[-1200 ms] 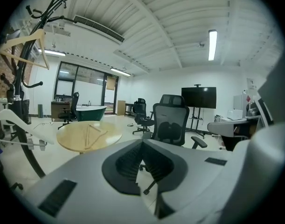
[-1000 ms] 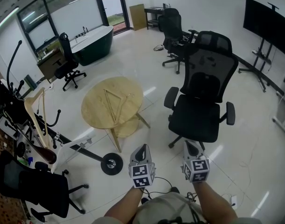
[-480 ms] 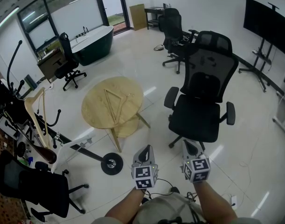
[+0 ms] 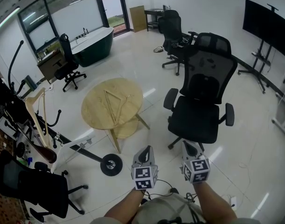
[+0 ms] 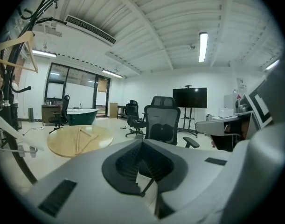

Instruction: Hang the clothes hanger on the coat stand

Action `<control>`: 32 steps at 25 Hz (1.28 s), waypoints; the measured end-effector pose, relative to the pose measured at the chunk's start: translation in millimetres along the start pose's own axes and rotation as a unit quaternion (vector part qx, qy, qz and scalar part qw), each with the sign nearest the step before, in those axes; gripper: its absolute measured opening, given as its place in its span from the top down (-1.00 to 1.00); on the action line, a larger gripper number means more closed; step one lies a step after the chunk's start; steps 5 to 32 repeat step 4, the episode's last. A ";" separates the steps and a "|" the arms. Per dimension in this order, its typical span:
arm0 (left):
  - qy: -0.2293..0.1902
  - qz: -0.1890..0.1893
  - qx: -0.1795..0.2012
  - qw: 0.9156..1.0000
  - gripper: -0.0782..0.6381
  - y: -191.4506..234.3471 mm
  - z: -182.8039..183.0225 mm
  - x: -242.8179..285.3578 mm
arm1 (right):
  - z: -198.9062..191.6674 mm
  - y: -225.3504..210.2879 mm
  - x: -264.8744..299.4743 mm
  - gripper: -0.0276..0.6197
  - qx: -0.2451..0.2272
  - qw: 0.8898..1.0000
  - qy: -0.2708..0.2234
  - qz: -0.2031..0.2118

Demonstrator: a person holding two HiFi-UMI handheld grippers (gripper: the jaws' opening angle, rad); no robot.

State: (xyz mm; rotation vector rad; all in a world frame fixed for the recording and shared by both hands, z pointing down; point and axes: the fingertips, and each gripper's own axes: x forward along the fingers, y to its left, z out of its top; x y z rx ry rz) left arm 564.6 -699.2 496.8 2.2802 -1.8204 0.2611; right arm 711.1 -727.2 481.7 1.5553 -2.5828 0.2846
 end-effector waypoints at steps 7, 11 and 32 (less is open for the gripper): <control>0.001 0.000 0.001 1.000 0.76 -3.2 -2.5 -4.4 | -2.3 -1.0 -5.9 0.89 0.002 1.000 0.001 -0.003; 0.001 0.000 0.001 1.000 0.76 -3.2 -2.5 -4.4 | -2.3 -1.0 -5.9 0.89 0.002 1.000 0.001 -0.003; 0.001 0.000 0.001 1.000 0.76 -3.2 -2.5 -4.4 | -2.3 -1.0 -5.9 0.89 0.002 1.000 0.001 -0.003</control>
